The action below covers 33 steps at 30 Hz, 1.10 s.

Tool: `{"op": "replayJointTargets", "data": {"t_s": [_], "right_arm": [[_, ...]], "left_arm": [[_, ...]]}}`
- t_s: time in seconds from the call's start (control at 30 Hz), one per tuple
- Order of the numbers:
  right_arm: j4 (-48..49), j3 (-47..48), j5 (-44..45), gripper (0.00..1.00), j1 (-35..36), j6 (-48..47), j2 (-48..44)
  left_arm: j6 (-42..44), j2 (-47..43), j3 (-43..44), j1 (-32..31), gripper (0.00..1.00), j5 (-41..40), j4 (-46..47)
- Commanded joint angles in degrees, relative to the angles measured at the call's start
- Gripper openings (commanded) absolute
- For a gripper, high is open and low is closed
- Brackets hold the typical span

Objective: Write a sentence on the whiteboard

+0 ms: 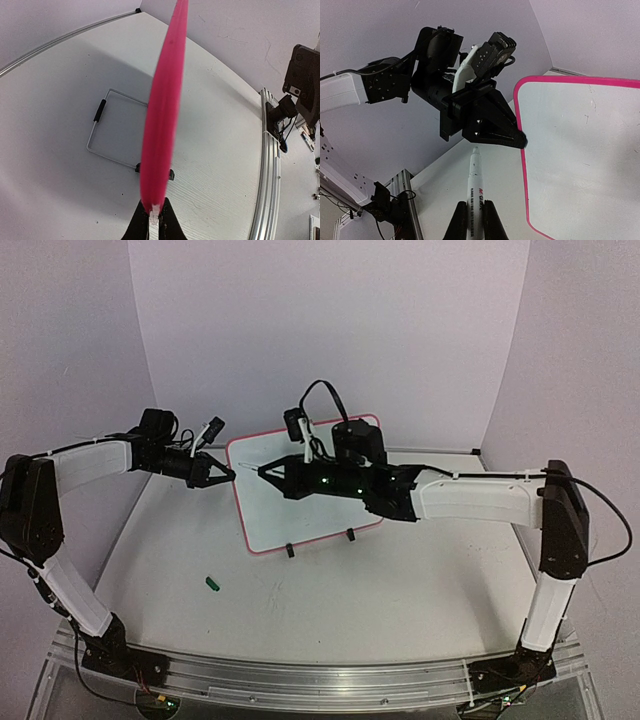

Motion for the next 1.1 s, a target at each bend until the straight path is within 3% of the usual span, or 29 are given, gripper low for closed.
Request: {"op": "replayJointTargets", "data": {"t_s": [0.0, 1.07], "right_arm": [[3.05, 4.62, 0.18, 0.00, -1.19, -0.21, 2.39], [-0.40, 18.03, 1.07, 0.00, -3.85, 1.47, 14.81]], "left_arm": [[1.90, 0.20, -1.05, -0.49, 0.00, -2.46, -3.95], [1.89, 0.80, 0.05, -0.91, 0.00, -2.70, -4.96]]}}
